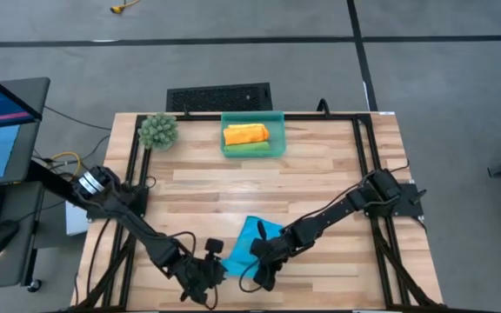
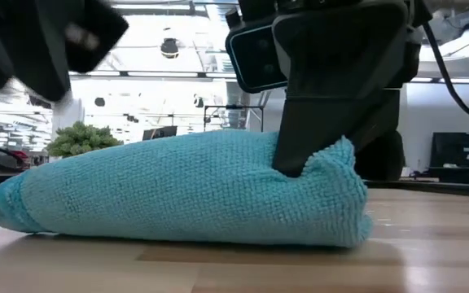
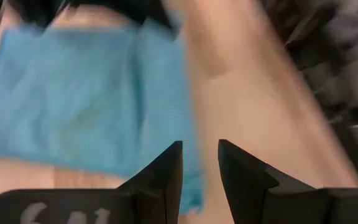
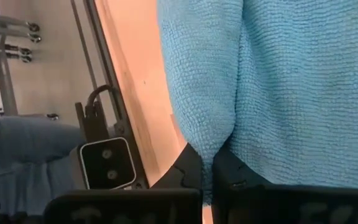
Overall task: Roll microfiber towels into tight, uniform cylinder then place into a basket
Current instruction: Roll the blue towel
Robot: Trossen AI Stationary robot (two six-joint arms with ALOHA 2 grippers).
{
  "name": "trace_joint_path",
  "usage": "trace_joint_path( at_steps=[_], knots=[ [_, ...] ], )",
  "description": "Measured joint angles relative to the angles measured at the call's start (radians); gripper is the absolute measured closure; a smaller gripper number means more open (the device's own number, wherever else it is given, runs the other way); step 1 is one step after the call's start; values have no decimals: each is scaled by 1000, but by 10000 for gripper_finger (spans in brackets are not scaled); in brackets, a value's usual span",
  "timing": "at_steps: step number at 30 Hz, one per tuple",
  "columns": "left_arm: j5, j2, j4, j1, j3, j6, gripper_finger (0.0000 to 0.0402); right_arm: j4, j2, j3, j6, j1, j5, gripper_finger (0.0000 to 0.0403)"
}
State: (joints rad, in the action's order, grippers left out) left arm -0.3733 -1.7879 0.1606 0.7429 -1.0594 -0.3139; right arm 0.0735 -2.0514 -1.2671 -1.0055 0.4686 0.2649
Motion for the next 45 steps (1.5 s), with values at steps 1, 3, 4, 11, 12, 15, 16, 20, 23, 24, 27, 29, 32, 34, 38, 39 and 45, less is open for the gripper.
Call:
trace_joint_path(
  at_steps=[1, 3, 4, 11, 12, 15, 16, 20, 23, 24, 27, 29, 32, 34, 38, 39, 45],
  knots=[
    [-15, -10, 2, -7, 9, -18, 306, -2, 0, 0, -1, 0, 0, 386],
    [-22, -27, 1, -22, 13, -44, 306, -3, 0, 0, -1, 3, 0, 386],
    [-14, -32, -1, -27, 13, -45, 306, -2, 0, 0, -1, 6, -1, 386],
    [83, -120, -104, -49, 12, 30, 306, 0, 0, 0, 0, 9, 0, 386],
    [84, -127, -102, -53, 11, 19, 306, -3, 0, 0, -1, 9, 0, 386],
    [80, -130, -82, -63, 10, 12, 306, -7, 0, 0, 0, 8, 0, 386],
    [74, -130, -76, -69, 10, 13, 306, -7, 0, 0, 0, 9, 0, 386],
    [83, -134, -73, -96, 10, 14, 306, -7, 0, 0, 2, 9, 2, 386],
    [82, -143, -67, -117, 8, 5, 306, -10, 0, 0, 7, 9, 7, 386],
    [89, -142, -65, -123, 8, 2, 306, -14, 0, 0, 9, 8, 10, 386],
    [99, -142, -64, -141, 8, -1, 314, -15, 1, 0, 10, 8, 22, 386],
    [104, -142, -67, -147, 8, 10, 334, -13, 1, 0, 16, 8, 31, 386],
    [112, -142, -67, -148, 8, 30, 381, -9, 1, 0, 19, 8, 45, 386],
    [123, -142, -67, -149, 8, 43, 391, -7, 1, 0, 19, 10, 45, 386],
    [225, -141, -70, -152, 8, 17, 394, 0, 1, 0, 19, 13, 52, 386],
    [266, -139, -72, -152, 7, -2, 396, 1, 1, 0, 19, 15, 53, 386],
    [406, -107, -66, -149, 9, -114, 399, -28, 1, -2, 11, 35, 55, 386]
  ],
)
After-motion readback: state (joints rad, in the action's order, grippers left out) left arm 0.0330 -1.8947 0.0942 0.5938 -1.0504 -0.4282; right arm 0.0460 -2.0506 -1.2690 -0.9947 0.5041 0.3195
